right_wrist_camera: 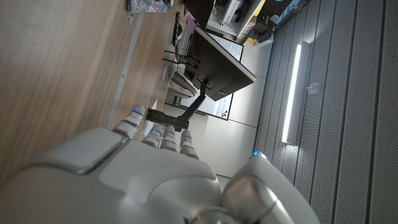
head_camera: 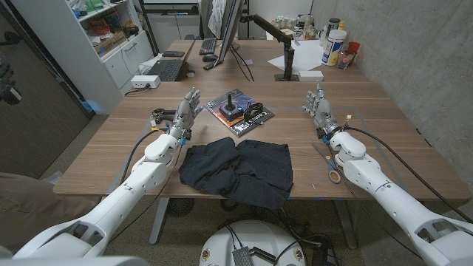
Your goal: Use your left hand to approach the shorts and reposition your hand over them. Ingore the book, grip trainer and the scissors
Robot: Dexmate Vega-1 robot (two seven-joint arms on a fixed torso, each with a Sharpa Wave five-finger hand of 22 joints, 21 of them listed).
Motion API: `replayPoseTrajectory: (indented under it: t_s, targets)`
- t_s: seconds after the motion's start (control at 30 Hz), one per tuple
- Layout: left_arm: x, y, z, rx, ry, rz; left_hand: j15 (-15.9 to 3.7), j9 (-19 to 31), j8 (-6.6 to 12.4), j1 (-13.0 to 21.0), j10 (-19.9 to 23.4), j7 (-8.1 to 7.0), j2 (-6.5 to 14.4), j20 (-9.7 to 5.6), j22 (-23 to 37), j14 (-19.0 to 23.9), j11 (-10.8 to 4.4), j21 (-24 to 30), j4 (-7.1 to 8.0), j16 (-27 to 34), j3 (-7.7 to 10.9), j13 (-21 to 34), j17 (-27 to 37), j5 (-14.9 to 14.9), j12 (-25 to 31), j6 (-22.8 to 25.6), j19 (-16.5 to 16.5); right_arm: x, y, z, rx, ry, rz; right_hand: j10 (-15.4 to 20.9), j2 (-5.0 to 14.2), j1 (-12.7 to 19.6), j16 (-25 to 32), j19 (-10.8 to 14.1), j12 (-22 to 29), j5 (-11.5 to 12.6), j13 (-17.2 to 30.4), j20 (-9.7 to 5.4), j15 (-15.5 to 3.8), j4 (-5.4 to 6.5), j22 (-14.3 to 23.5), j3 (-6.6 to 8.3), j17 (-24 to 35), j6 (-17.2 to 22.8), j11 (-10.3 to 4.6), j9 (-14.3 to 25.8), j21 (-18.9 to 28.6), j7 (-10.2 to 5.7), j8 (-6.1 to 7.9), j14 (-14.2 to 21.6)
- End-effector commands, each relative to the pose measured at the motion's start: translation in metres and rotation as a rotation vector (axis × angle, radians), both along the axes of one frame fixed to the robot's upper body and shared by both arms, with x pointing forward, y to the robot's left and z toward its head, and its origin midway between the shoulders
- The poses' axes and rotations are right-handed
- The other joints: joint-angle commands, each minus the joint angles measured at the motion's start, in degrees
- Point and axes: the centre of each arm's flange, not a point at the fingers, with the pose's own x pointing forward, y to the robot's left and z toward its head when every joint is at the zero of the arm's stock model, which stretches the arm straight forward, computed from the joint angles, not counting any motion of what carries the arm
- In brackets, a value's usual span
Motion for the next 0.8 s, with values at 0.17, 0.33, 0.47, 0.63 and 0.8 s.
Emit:
replayPoseTrajectory:
  t_s: [0.17, 0.33, 0.47, 0.63, 0.8]
  targets:
    - [-0.003, -0.005, -0.0013, 0.002, -0.001, -0.019, -0.05, 0.3, 0.34, 0.6, -0.4, -0.44, 0.2, 0.33, 0.1, -0.5, 0.19, 0.3, -0.11, 0.3, 0.39, 0.1, 0.1, 0.3, 0.3, -0.1, 0.0, -0.0052, -0.0019, 0.0019, -0.005, -0.005, -0.001, -0.2, -0.34, 0.2, 0.3, 0.0, 0.4, 0.2, 0.1, 0.22, -0.05, -0.13, 0.2, 0.39, 0.2, -0.4, 0.35, 0.2, 0.2, 0.12, 0.27, -0.4]
    - [-0.0029, -0.0044, -0.0017, -0.003, 0.0, -0.018, -0.08, 0.3, 0.34, 0.6, -0.4, -0.45, 0.2, 0.35, 0.1, -0.5, 0.17, 0.3, -0.16, 0.3, 0.42, 0.1, 0.1, 0.3, 0.3, 0.0, -0.1, -0.0054, -0.0019, 0.0021, -0.009, -0.008, -0.002, -0.2, -0.29, 0.2, 0.3, 0.1, 0.4, 0.2, 0.1, 0.25, 0.0, -0.16, 0.2, 0.36, 0.2, -0.4, 0.48, 0.2, 0.1, 0.1, 0.27, -0.4]
    - [-0.0037, -0.0048, 0.0004, 0.004, -0.007, -0.018, -0.07, 0.3, 0.34, 0.6, -0.3, -0.47, 0.3, 0.36, 0.1, -0.5, 0.06, 0.3, -0.19, 0.3, 0.43, 0.1, 0.1, 0.3, 0.3, 0.0, -0.1, -0.0054, -0.004, 0.0058, -0.006, -0.013, -0.008, -0.2, -0.27, 0.2, 0.3, 0.1, 0.4, 0.2, 0.1, 0.25, 0.06, -0.18, 0.2, 0.32, 0.2, -0.4, 0.44, 0.2, 0.0, 0.06, 0.28, -0.4]
    - [-0.0048, -0.0051, 0.0023, 0.008, -0.014, -0.015, -0.17, 0.3, 0.32, 0.6, -0.4, -0.45, 0.3, 0.36, 0.1, -0.7, 0.09, 0.3, -0.23, 0.2, 0.44, 0.1, 0.1, 0.2, 0.3, 0.0, -0.2, -0.0056, -0.0048, 0.0072, -0.007, -0.015, -0.008, -0.2, -0.23, 0.2, 0.3, 0.1, 0.4, 0.2, 0.1, 0.26, 0.06, -0.2, 0.2, 0.29, 0.2, -0.5, 0.45, 0.2, 0.0, 0.03, 0.26, -0.4]
    - [-0.0073, -0.0043, 0.0041, 0.023, -0.024, -0.022, -0.29, 0.3, 0.29, 0.6, -0.4, -0.52, 0.3, 0.35, 0.1, -1.0, 0.17, 0.2, -0.3, 0.1, 0.46, 0.1, 0.1, 0.2, 0.3, 0.0, -0.3, -0.0058, -0.0057, 0.0085, -0.009, -0.016, -0.011, -0.2, -0.23, 0.3, 0.3, 0.1, 0.4, 0.2, 0.1, 0.28, 0.05, -0.22, 0.2, 0.24, 0.2, -0.5, 0.38, 0.2, -0.1, 0.06, 0.25, -0.4]
